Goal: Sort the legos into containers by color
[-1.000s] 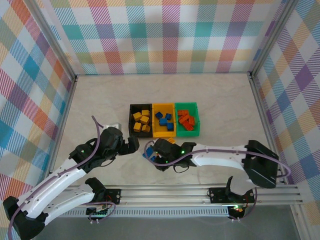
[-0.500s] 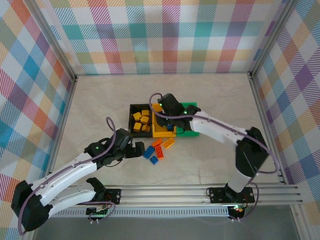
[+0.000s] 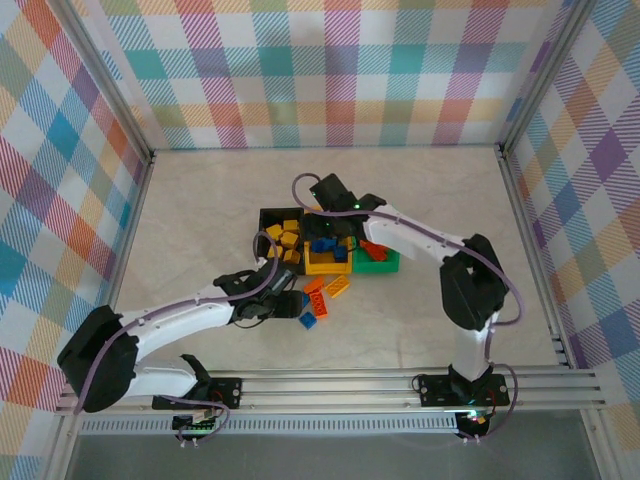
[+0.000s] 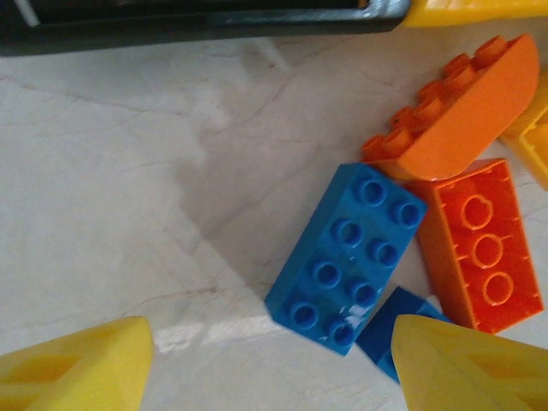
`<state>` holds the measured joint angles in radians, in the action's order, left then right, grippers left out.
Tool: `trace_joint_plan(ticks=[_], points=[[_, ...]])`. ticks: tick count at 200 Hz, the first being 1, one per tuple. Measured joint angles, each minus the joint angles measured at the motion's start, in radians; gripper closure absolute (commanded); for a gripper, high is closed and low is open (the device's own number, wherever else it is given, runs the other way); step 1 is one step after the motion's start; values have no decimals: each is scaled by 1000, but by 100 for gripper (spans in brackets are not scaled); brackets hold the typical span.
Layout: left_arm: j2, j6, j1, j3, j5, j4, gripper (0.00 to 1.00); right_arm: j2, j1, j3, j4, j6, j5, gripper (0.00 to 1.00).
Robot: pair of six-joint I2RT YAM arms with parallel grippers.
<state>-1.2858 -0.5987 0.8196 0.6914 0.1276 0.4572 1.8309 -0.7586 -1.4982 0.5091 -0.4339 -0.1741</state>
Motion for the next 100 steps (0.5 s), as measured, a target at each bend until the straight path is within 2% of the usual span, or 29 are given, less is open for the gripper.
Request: trace_joint_plan(ticks=[44,77,100], points=[[-116,24,5,31,-7,-63,37,-211,0,173,-57,-23,18,16],[-161,19,10,49,5,-73,50,-255,0,252,-71,-37,18,16],[-153,5,10,41,32,-72,55,-264,0,282,-74,-45,18,16]])
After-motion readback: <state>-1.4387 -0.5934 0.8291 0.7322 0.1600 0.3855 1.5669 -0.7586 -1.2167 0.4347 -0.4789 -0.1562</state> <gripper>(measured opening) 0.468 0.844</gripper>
